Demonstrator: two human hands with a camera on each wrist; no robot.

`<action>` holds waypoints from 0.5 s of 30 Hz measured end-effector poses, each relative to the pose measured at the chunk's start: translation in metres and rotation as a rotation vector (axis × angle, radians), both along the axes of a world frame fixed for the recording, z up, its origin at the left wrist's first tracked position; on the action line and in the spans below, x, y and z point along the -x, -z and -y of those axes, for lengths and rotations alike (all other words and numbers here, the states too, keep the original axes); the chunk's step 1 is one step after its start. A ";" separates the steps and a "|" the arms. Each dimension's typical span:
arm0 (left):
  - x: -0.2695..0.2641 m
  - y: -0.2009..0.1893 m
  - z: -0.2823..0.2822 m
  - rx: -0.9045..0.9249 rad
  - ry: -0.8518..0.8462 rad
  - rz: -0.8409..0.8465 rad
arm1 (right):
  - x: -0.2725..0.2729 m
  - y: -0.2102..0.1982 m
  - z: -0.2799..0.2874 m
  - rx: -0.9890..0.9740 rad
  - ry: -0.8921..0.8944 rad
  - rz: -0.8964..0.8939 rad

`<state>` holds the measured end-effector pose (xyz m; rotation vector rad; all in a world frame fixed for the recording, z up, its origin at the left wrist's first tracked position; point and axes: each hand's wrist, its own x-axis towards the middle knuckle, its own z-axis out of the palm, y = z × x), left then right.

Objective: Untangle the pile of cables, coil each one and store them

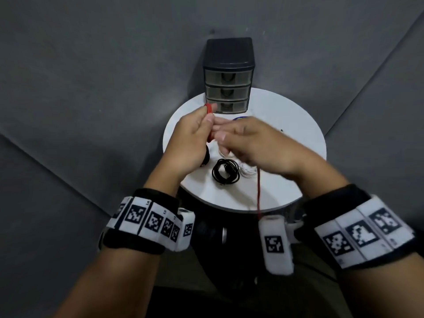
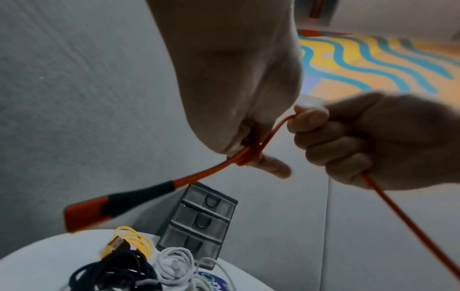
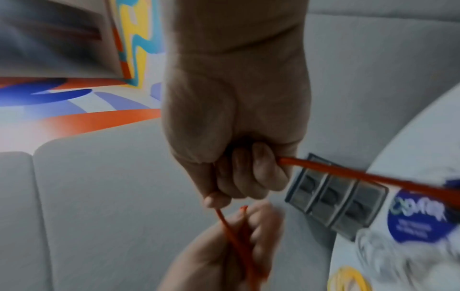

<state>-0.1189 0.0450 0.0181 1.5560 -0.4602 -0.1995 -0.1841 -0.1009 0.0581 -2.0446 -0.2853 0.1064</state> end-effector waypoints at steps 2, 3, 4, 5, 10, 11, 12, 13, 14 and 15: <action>0.002 -0.004 -0.006 -0.032 0.085 -0.005 | -0.004 -0.014 0.011 -0.001 0.062 0.053; 0.004 -0.008 -0.010 -0.012 0.151 -0.021 | -0.006 -0.017 0.017 0.020 0.110 0.075; 0.005 -0.012 -0.013 0.010 0.222 -0.042 | -0.006 -0.017 0.022 0.031 0.147 0.095; 0.008 -0.015 -0.015 0.036 0.292 -0.071 | -0.008 -0.013 0.026 0.005 0.176 0.103; 0.014 -0.026 -0.016 0.409 0.323 -0.217 | -0.004 0.025 0.019 -0.281 0.234 -0.045; 0.013 -0.027 -0.015 0.482 0.264 -0.238 | 0.000 0.032 0.014 -0.254 0.189 -0.090; 0.010 -0.026 -0.013 0.520 0.189 -0.258 | 0.004 0.035 0.007 -0.206 0.129 -0.126; 0.007 -0.024 -0.010 0.510 0.115 -0.259 | 0.008 0.035 0.002 -0.157 0.071 -0.149; 0.005 -0.022 -0.007 0.450 0.065 -0.235 | 0.010 0.031 -0.002 -0.109 0.025 -0.149; 0.003 -0.020 -0.005 0.349 0.029 -0.192 | 0.012 0.024 -0.004 -0.065 -0.007 -0.131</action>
